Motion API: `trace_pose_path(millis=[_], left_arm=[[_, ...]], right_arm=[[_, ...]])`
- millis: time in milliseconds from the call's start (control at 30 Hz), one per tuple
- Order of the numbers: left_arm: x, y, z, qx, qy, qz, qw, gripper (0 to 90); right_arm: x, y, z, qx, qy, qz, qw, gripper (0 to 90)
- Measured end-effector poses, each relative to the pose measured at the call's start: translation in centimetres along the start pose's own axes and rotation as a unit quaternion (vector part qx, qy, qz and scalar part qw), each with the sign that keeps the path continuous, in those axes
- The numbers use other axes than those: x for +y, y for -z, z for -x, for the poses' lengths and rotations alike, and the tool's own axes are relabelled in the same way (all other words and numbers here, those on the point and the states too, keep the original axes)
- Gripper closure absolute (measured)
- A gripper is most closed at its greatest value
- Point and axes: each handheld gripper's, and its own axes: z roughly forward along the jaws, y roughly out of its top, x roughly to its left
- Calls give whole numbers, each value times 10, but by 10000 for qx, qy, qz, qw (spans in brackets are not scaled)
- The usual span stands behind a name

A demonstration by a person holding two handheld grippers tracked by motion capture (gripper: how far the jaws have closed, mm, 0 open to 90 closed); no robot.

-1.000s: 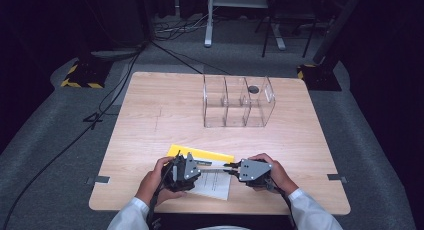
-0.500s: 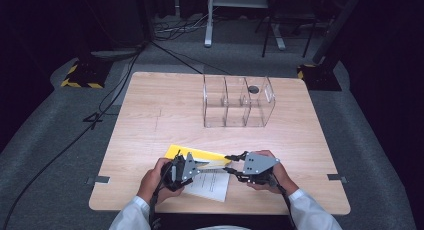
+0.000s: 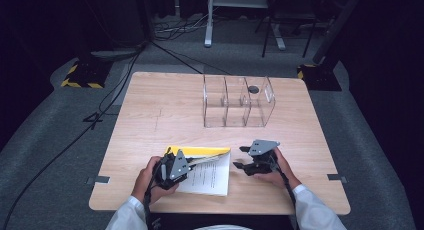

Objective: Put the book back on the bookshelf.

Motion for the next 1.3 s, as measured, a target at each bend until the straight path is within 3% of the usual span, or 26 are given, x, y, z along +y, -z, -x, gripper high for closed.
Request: trace_pose_path(millis=[100,200,300,433,567,600,767,867,1000,1300], left_arm=[[-1,3,0,-50,118,182,9998,789],[0,3,2,-110,149,289,9994,792],[1,5,0,-221,264,523,9980,795],[3,6,-2,-369,375,863,9949,803],[8,3,-2,-451,419,1024,9928,809],[10,2,-3,-513,427,1137,9913,809],[20,-4,-4,-649,470,1345,9877,811],[23,-7,-3,-680,430,1377,9872,812],[20,-7,-8,-748,551,1462,9849,809],[0,14,-11,-667,620,1345,9867,811]], right_arm=[[0,-6,-2,69,-76,92,9999,374],[5,-3,-3,162,-201,391,9989,358],[10,5,-3,54,-230,645,9976,355],[15,23,2,96,-523,1162,9918,359],[25,40,3,-144,-364,1381,9896,406],[28,44,3,-228,-321,1440,9888,412],[36,57,4,-332,-274,1652,9853,428],[41,60,4,-407,-71,1619,9859,429],[49,59,1,-474,19,1553,9867,429],[82,53,-16,-472,342,1655,9845,429]])
